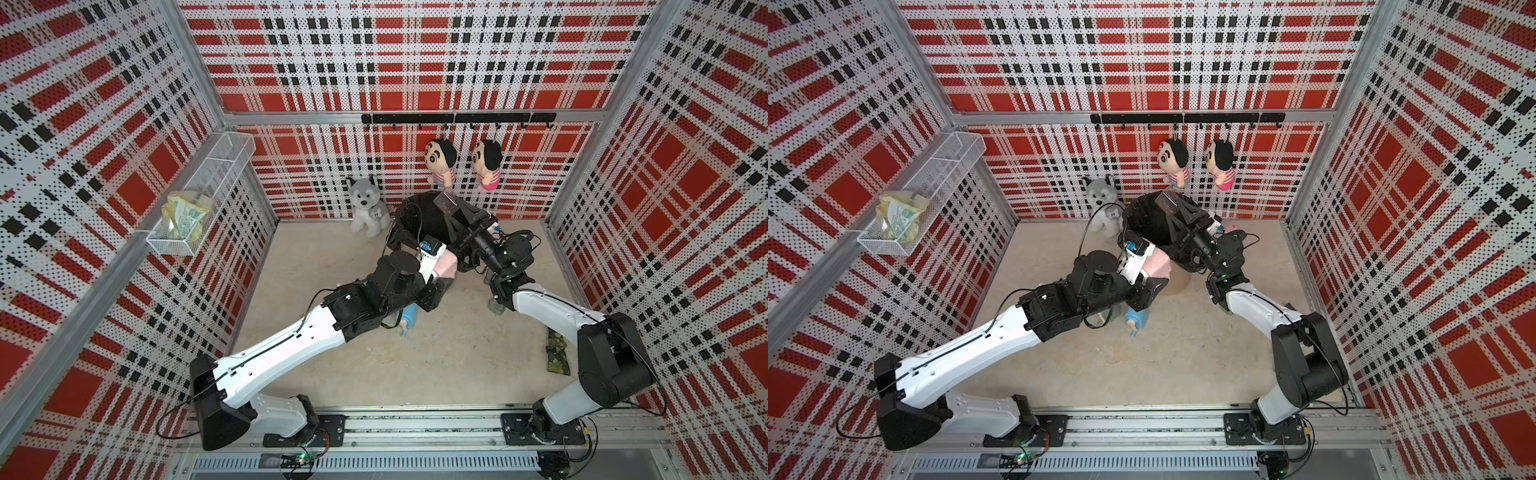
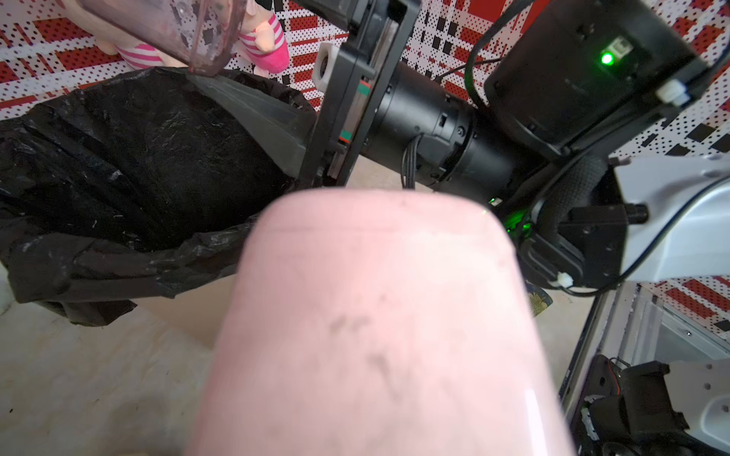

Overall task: Take out the pencil sharpener tray and clean the shavings
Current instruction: Pour the shavings into the trash bin.

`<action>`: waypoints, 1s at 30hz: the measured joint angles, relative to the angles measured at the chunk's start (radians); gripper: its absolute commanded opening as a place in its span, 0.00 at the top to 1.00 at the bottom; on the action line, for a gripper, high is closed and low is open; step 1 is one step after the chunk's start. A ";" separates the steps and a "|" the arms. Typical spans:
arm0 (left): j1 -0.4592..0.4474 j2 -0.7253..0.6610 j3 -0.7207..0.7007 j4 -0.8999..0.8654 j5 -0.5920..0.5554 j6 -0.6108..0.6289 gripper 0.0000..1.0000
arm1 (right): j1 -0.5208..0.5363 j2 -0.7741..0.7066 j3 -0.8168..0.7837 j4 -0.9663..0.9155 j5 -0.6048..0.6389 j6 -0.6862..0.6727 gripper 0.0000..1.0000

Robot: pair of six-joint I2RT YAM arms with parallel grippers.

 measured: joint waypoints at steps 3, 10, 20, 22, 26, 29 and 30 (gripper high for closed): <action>-0.002 0.000 0.000 -0.003 -0.004 0.000 0.55 | 0.000 -0.001 0.000 0.001 0.003 0.000 0.47; -0.002 0.001 0.001 -0.016 -0.014 0.000 0.55 | 0.003 -0.007 0.053 -0.012 0.015 0.000 0.46; -0.003 0.006 0.010 -0.021 -0.018 0.000 0.55 | -0.010 -0.070 0.140 -0.246 -0.105 -0.109 0.46; -0.003 0.006 0.010 -0.021 -0.018 0.000 0.55 | -0.014 -0.072 0.160 -0.320 -0.128 -0.182 0.46; -0.005 0.006 0.010 -0.021 -0.021 0.000 0.55 | -0.030 -0.072 0.212 -0.535 -0.159 -0.349 0.46; -0.005 0.005 0.010 -0.022 -0.026 0.000 0.55 | -0.041 -0.072 0.271 -0.711 -0.170 -0.473 0.46; -0.005 0.005 0.010 -0.022 -0.026 0.000 0.54 | -0.045 -0.074 0.285 -0.753 -0.173 -0.504 0.46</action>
